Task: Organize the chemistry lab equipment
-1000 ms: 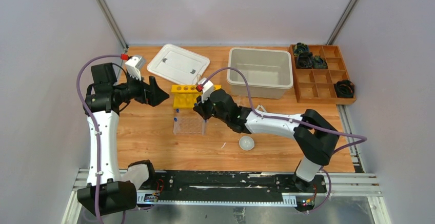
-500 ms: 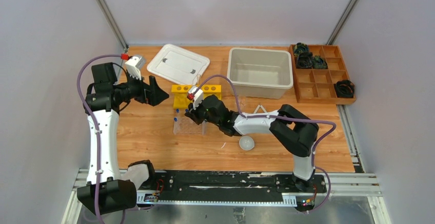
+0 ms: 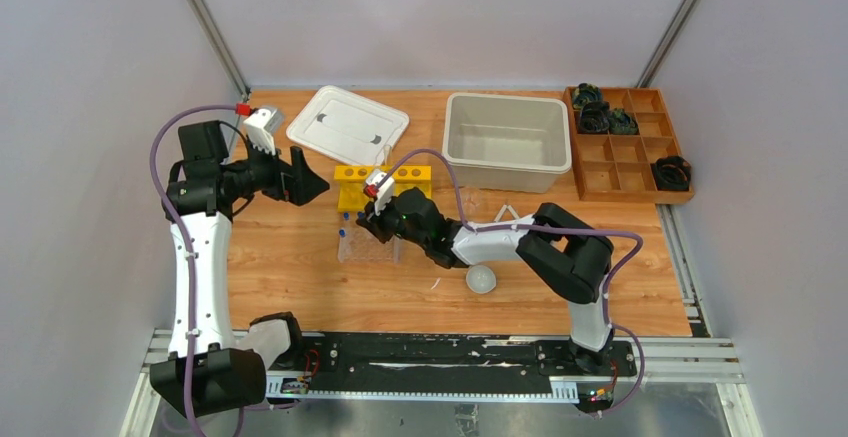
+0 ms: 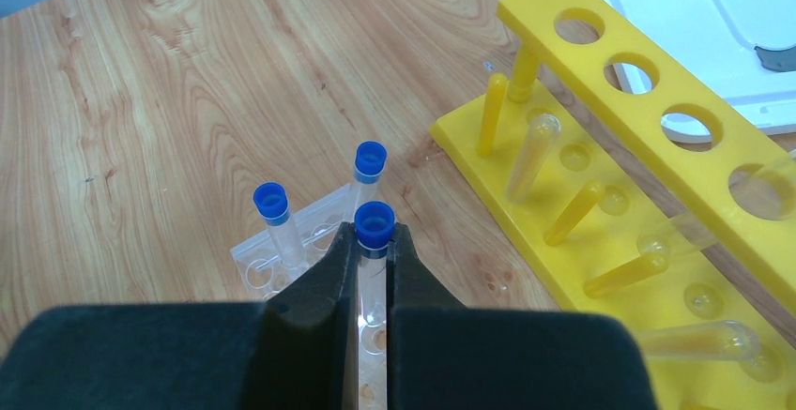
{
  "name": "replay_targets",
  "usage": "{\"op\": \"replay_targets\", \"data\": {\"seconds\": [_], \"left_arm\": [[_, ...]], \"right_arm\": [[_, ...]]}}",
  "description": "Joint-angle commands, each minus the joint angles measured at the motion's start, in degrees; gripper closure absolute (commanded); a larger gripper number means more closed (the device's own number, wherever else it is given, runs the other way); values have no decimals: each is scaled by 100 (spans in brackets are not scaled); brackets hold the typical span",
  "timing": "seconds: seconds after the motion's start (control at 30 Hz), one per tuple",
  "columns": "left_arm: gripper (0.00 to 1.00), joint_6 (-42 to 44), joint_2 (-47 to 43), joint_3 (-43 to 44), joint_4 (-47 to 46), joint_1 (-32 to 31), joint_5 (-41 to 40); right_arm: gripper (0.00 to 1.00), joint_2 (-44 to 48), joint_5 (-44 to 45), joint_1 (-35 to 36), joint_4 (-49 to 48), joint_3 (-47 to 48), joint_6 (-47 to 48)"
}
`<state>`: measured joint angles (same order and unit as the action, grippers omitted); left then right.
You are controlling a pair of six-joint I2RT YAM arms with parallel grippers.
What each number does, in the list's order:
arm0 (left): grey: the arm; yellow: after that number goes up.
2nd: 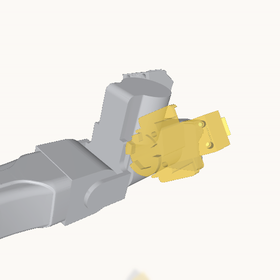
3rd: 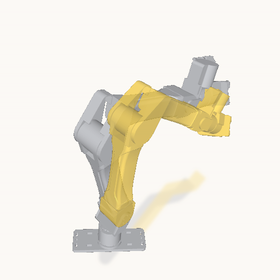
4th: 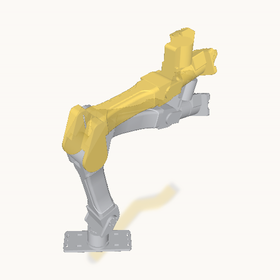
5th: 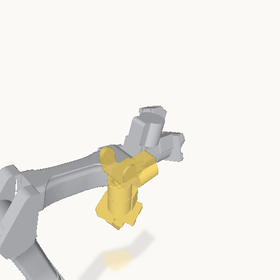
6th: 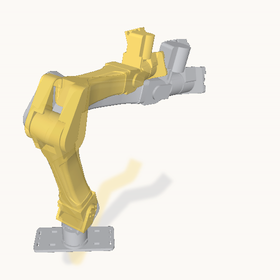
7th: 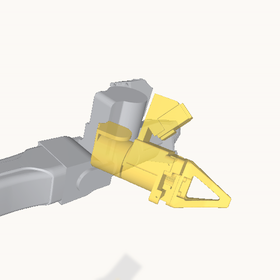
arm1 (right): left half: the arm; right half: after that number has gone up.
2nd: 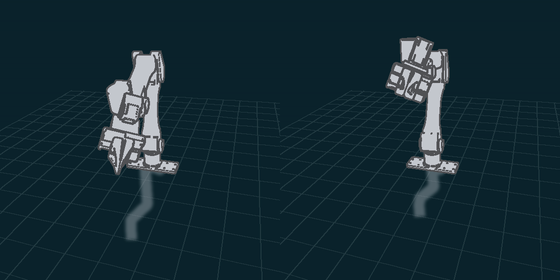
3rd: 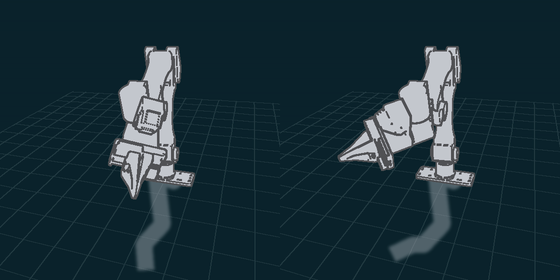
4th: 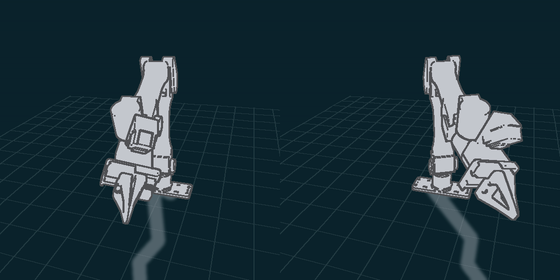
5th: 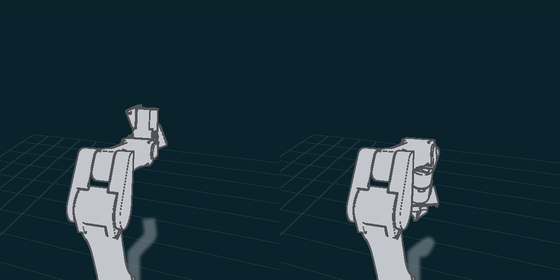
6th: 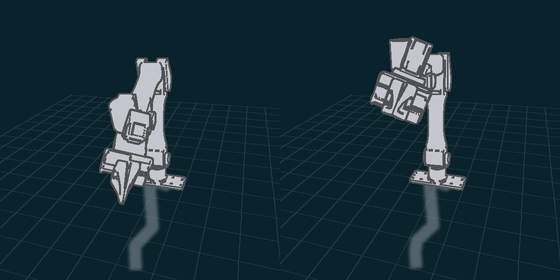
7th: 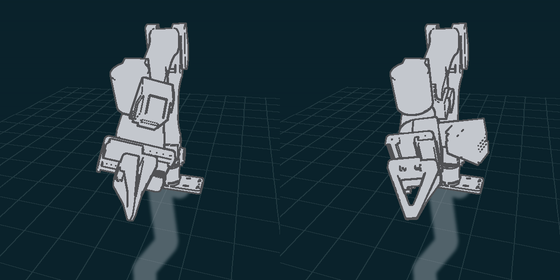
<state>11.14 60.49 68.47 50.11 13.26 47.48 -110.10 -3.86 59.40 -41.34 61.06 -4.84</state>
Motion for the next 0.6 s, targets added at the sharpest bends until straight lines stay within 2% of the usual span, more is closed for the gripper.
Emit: {"op": "replay_targets", "data": {"seconds": [0.0, 0.57], "left_arm": [[0, 73, 26, 224, -10, -35, 28], [0, 73, 72, 230, -10, -38, 7]], "right_arm": [[100, -28, 97, 111, -418, -139, 116], [100, 143, 188, 125, -867, -573, 24]]}}
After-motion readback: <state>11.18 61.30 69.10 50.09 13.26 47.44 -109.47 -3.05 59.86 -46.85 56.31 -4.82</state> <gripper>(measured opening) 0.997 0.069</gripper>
